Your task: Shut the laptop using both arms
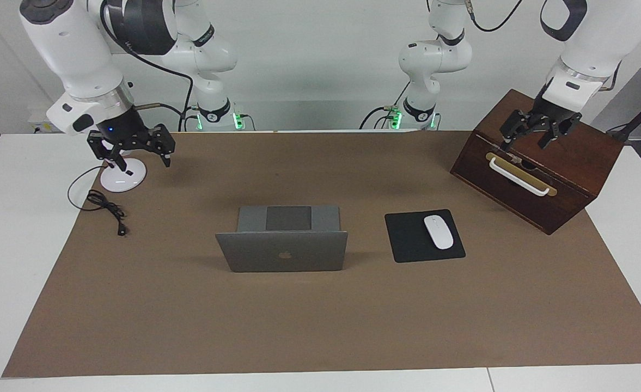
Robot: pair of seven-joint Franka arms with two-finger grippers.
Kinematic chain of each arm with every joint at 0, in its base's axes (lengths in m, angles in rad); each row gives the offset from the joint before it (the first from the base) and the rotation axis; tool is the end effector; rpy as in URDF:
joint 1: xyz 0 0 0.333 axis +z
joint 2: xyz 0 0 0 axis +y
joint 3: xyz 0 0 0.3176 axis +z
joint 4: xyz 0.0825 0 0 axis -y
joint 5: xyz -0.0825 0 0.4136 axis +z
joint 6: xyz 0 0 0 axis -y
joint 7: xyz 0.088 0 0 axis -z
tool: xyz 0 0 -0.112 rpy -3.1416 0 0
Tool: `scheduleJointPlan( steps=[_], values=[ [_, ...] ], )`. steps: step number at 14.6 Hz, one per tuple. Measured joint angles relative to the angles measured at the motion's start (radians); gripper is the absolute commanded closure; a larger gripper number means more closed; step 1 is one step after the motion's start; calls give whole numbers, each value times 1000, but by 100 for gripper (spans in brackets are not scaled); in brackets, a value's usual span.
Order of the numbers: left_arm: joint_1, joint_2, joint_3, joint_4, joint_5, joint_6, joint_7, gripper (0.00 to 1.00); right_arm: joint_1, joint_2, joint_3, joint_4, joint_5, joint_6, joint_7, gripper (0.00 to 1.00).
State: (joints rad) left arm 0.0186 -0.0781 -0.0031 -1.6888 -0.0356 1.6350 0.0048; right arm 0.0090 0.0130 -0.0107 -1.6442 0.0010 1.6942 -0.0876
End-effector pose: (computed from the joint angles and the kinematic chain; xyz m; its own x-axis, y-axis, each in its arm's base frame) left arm 0.5647 0.0049 0.6122 0.9996 0.0130 0.0244 0.0121 -0.9993 0.0352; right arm 0.5979 -0.0009 0.5873 0.9956 0.0857 0.0369 0.0856 -0.9963 0.0024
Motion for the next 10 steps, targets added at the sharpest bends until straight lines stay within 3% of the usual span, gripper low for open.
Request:
scheduleJointPlan(
  steps=[5, 10],
  values=[
    [0, 0, 0, 0, 0, 18, -18, 100, -10, 0, -4, -20, 0, 55, -8, 0],
    [0, 1, -1, 0, 0, 83, -38, 100, -22, 0, -4, -36, 0, 58, -210, 0]
  ],
)
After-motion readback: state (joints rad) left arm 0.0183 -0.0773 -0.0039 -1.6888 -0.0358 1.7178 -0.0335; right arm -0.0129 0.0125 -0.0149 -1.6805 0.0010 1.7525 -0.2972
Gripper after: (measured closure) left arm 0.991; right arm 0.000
